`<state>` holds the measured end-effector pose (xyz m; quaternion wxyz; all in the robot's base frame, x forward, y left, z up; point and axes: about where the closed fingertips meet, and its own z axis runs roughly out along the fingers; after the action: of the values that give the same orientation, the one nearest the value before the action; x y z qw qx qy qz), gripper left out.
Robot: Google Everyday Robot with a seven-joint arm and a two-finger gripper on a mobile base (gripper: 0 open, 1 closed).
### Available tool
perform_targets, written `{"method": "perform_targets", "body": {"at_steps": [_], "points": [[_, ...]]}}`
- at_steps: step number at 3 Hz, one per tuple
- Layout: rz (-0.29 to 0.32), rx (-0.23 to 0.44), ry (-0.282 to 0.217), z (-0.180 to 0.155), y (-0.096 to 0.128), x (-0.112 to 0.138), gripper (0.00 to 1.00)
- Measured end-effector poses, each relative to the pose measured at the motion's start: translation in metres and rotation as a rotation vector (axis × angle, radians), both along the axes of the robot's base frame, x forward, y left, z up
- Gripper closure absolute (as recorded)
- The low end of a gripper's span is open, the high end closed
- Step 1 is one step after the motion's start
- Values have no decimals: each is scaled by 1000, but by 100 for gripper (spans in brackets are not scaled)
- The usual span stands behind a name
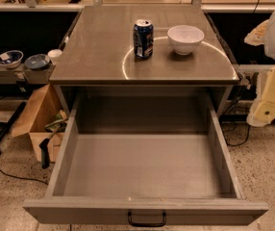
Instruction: Place pepsi can into top drawer
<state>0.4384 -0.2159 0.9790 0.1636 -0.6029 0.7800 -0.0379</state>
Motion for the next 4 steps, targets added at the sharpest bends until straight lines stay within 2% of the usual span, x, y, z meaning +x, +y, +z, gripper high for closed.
{"method": "perform_targets", "body": {"at_steps": [1,3,4], "points": [[0,0,0,0,0,0,0],[42,53,-17,-3,9,24,0],[119,95,-38,-14,25,66,0]]}}
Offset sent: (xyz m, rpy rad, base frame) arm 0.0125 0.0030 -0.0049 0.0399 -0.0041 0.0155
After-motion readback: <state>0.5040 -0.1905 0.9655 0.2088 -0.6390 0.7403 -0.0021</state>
